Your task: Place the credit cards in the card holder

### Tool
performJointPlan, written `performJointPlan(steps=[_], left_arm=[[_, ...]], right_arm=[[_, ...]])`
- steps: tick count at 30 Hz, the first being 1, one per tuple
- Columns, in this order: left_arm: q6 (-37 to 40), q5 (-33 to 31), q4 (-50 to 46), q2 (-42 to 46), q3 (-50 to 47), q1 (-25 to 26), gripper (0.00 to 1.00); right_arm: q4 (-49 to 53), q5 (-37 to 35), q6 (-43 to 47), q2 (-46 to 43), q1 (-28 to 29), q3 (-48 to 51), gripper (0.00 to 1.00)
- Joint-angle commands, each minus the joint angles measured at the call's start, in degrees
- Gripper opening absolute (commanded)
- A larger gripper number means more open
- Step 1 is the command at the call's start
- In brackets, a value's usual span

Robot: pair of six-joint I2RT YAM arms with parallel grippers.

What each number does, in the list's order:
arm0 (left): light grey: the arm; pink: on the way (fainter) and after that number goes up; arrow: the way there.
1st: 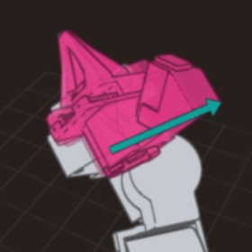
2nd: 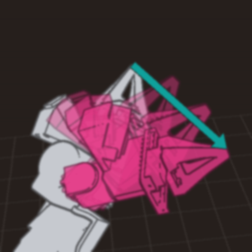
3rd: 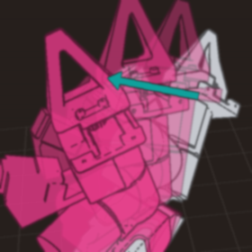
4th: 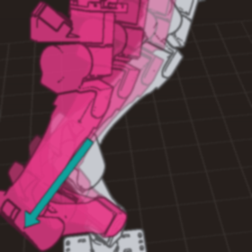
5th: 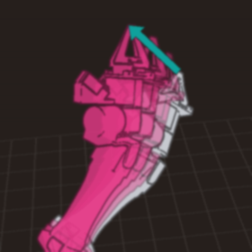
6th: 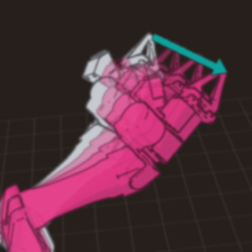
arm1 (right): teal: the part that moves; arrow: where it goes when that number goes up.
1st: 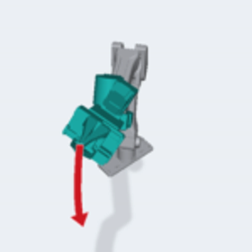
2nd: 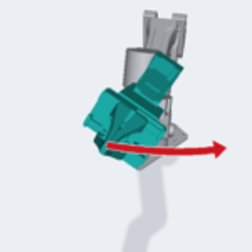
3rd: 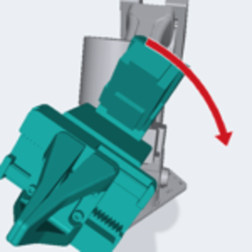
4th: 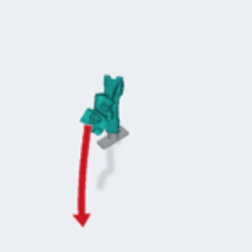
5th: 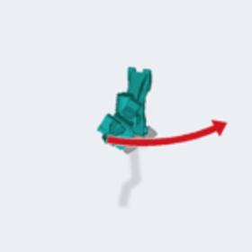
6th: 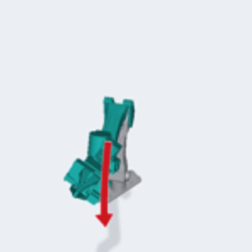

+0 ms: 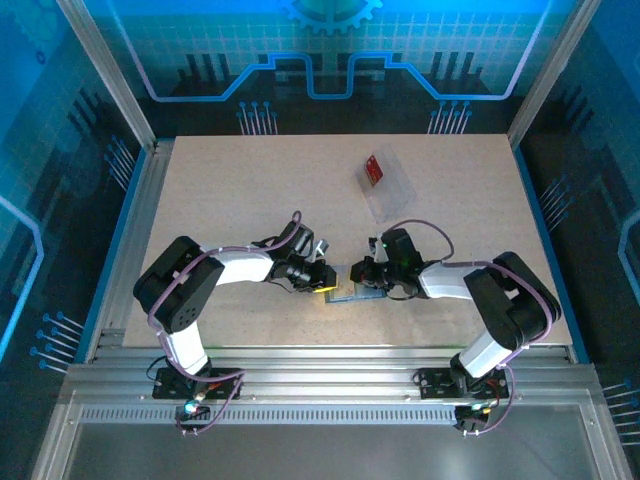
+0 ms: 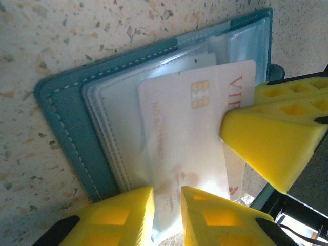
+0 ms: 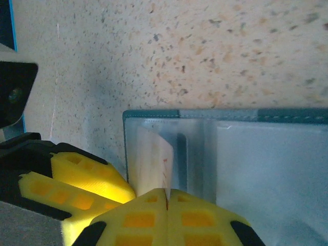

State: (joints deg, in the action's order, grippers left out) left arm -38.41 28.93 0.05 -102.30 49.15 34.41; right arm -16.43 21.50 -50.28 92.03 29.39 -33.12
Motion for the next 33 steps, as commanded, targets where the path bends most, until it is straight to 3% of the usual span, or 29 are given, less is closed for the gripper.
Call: performJointPlan(steps=[1,9,17,25,33], left_arm=[[1.1,-0.7,-2.8,0.0,0.5,0.0,0.23],[-2.1,4.2,3.5,2.0,-2.3,-1.2,0.24],[-5.5,7.5,11.7,7.2,-7.1,-4.1,0.25],[-4.6,6.2,10.8,6.4,-6.8,-4.6,0.24],[-3.7,5.7,10.3,3.3,-5.6,-4.6,0.16]], right_arm=[[6.0,-1.9,2.9,1.5,1.8,-0.7,0.04],[13.0,-5.4,5.3,-4.1,2.1,-2.5,0.26],[18.5,-6.0,7.5,-4.4,2.5,-6.0,0.37],[24.3,-10.0,8.4,-2.7,3.5,-9.6,0.35],[24.7,-10.9,8.7,-1.6,3.9,-10.3,0.25]])
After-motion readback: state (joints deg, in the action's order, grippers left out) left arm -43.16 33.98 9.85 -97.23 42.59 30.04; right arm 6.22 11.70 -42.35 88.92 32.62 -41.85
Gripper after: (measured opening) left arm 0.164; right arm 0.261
